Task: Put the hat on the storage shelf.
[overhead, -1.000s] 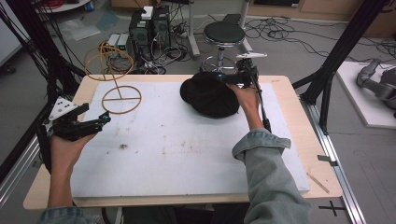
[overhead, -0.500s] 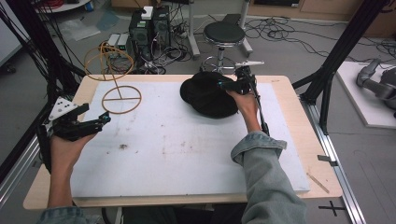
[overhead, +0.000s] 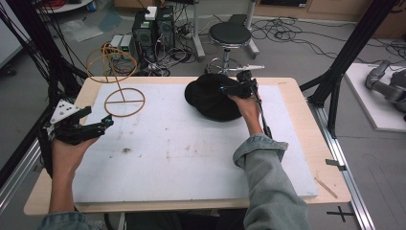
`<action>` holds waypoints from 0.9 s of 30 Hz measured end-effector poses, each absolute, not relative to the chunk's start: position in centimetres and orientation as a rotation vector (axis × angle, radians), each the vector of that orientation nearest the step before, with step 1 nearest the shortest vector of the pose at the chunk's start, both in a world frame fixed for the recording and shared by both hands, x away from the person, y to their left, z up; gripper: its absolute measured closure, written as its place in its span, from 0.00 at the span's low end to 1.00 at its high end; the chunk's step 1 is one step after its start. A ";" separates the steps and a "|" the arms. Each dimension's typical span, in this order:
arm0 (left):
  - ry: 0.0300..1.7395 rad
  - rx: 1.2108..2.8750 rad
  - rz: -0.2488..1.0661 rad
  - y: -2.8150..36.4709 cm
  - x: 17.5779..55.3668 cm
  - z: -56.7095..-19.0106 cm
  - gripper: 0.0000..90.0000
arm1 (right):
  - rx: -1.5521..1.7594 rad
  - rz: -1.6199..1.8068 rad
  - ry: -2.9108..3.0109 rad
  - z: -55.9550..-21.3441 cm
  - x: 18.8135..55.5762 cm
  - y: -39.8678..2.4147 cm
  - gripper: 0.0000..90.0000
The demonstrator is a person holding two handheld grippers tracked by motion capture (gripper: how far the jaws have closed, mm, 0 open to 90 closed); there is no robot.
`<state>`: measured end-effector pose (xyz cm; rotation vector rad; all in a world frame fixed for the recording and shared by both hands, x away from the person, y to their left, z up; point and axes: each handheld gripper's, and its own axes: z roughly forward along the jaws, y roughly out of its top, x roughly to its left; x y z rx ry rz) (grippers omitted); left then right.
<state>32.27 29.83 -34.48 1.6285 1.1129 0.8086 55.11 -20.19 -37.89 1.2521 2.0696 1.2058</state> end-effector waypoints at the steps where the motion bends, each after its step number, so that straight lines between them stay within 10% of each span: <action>1: 1.115 1.629 0.806 29.8 32.3 -34.5 0.21 | 1.272 1.214 2.075 -38.2 55.3 -20.3 0.10; 27: 1.119 1.615 0.813 30.2 32.1 -34.3 0.21 | 1.254 1.147 2.085 -38.2 55.1 -19.1 0.75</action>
